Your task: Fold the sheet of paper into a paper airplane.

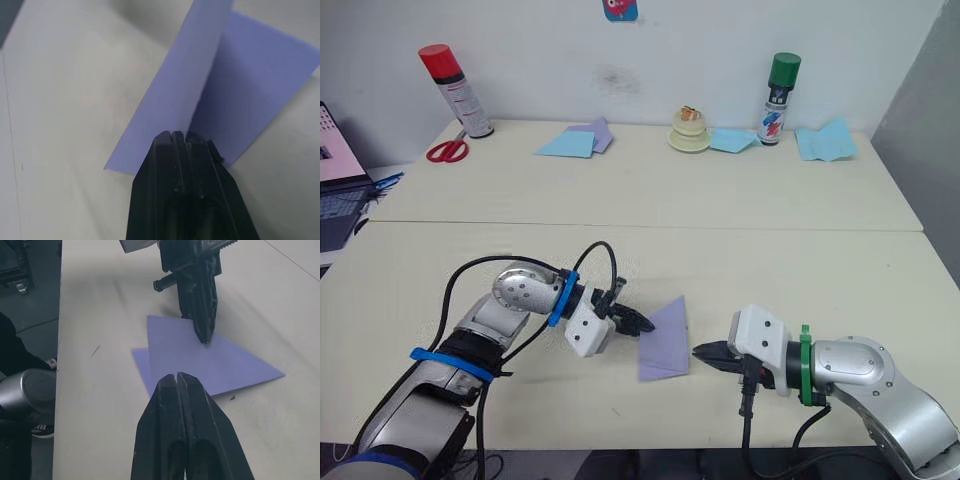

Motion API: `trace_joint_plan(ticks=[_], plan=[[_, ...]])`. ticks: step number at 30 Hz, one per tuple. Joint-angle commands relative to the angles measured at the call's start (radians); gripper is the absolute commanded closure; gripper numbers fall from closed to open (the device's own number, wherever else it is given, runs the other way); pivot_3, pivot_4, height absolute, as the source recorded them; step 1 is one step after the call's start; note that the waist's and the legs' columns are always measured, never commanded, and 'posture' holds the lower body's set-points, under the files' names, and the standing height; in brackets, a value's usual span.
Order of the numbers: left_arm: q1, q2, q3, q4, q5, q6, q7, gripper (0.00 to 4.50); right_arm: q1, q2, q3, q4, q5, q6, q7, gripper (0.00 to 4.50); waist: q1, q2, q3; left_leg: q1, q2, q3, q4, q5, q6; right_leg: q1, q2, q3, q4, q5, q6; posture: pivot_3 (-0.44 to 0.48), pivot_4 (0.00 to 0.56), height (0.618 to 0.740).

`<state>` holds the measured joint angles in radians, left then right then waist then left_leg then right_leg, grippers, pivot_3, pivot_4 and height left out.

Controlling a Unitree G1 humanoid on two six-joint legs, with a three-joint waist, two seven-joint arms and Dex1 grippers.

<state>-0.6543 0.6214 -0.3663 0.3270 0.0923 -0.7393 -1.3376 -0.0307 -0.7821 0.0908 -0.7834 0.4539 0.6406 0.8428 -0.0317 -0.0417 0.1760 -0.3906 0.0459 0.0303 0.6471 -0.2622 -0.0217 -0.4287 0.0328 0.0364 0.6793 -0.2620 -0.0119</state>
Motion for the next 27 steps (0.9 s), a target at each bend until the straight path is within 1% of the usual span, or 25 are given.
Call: trace_joint_plan(ticks=[1,5,8,12,16,19,22,25,27], plan=[[0.038,0.026,0.017,-0.181,0.079,0.179,0.068,4.48,-0.01,-0.011,-0.036,-0.02,0.01,-0.023,-0.003,4.5,-0.001,0.0,0.0,0.001,0.0,0.0,0.0,0.0,0.0,0.001,0.0,0.001,0.0,0.0,0.0,0.0,0.15,0.725],[0.1,0.05,0.006,-0.377,0.2,0.482,0.079,4.48,-0.018,-0.013,-0.043,-0.001,0.004,-0.033,0.001,4.5,-0.002,0.0,0.0,0.006,0.0,-0.001,-0.001,0.0,0.0,0.004,0.0,0.001,0.0,0.0,0.0,0.0,0.15,0.725],[0.102,0.015,-0.014,-0.43,0.24,0.631,0.089,4.48,-0.025,-0.011,-0.041,0.01,0.002,-0.038,0.001,4.5,-0.001,0.0,0.0,0.007,0.0,0.0,0.0,0.0,0.0,0.005,0.0,0.0,0.001,0.0,0.0,0.0,0.15,0.725],[0.095,-0.038,-0.031,-0.464,0.237,0.775,0.097,4.48,-0.029,-0.01,-0.035,0.018,-0.003,-0.043,-0.002,4.5,0.0,0.0,0.0,0.009,-0.001,-0.001,0.0,0.0,0.0,0.008,0.0,0.0,0.001,0.0,0.0,0.0,0.15,0.725],[0.104,-0.025,-0.024,-0.512,0.192,0.846,0.065,4.48,-0.02,-0.01,-0.035,0.016,-0.008,-0.045,-0.009,4.5,-0.001,0.0,0.0,0.008,0.0,-0.001,0.0,0.0,0.0,0.007,0.0,0.001,0.001,0.0,0.0,0.0,0.15,0.725],[0.101,-0.012,-0.003,-0.527,0.156,0.867,0.072,3.71,-0.017,-0.009,-0.033,0.02,-0.018,-0.047,-0.018,4.5,-0.001,0.0,0.0,0.009,0.0,-0.002,0.0,0.0,0.0,0.007,0.0,0.001,0.001,0.0,0.0,0.0,0.15,0.725],[0.099,0.033,0.03,-0.539,0.114,0.873,0.06,2.75,-0.016,-0.01,-0.035,0.023,-0.022,-0.051,-0.023,3.89,-0.001,0.0,0.0,0.009,0.0,-0.002,0.0,0.0,0.0,0.007,0.0,0.002,0.001,0.0,0.0,0.0,0.15,0.725],[0.109,0.096,0.067,-0.557,0.056,0.885,0.03,1.82,-0.011,-0.014,-0.043,0.019,-0.016,-0.054,-0.017,2.85,-0.001,0.0,0.0,0.009,0.0,-0.002,0.0,0.0,0.0,0.007,0.0,0.001,0.001,0.0,0.0,0.0,0.15,0.725],[0.121,0.154,0.112,-0.565,0.005,0.885,0.004,1.15,0.005,-0.022,-0.052,0.003,-0.006,-0.052,-0.009,2.09,-0.001,0.0,0.0,0.009,0.0,-0.002,0.0,0.0,0.0,0.007,0.0,0.001,0.001,0.0,0.0,0.0,0.15,0.725]])
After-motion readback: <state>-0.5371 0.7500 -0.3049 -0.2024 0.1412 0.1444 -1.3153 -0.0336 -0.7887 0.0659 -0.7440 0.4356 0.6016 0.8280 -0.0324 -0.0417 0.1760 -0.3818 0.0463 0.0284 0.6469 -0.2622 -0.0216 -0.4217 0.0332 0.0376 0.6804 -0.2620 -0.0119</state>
